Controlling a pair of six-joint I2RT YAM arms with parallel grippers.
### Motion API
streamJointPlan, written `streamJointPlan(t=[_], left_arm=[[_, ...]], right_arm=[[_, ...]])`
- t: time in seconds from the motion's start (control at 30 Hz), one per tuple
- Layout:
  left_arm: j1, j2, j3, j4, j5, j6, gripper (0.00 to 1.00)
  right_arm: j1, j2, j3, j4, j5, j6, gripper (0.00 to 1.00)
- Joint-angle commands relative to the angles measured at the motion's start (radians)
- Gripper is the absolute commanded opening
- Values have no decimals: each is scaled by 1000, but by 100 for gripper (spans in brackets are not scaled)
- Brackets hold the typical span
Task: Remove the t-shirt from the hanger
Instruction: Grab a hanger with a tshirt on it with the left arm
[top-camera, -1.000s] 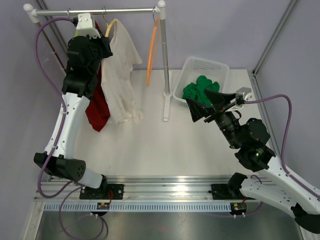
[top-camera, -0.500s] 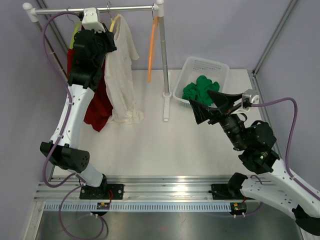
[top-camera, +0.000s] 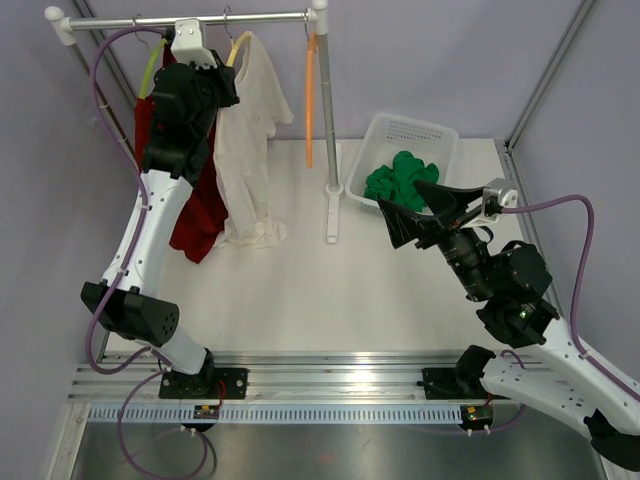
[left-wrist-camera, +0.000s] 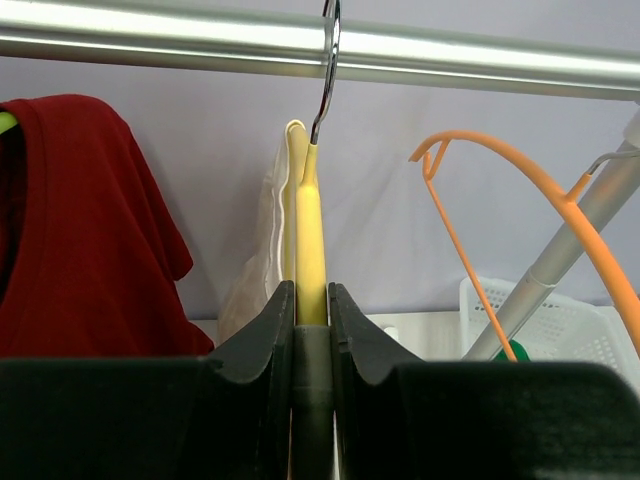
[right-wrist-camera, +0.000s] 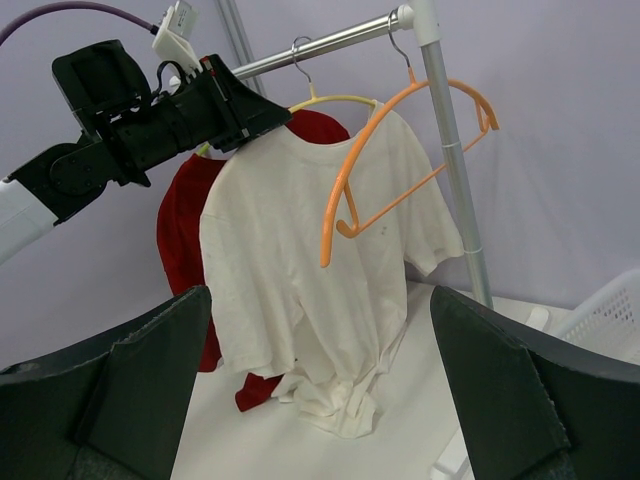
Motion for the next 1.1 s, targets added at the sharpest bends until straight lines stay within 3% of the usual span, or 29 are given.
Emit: streamJointPlan(t=[0.0, 0.33, 0.6, 1.07], left_arm=[[-11, -72, 34, 173, -6, 1, 0], [-27, -95, 99, 150, 8, 2, 0], [-57, -224, -61, 184, -18, 23, 0], [-67, -466, -289, 96, -26, 1, 0]], right_arm=[[-1, -5, 15, -7, -22, -10, 100], [1, -14, 11, -16, -28, -14, 100], [-1, -3, 14, -22, -49, -19, 99], [-1, 35, 38, -51, -63, -16, 99]])
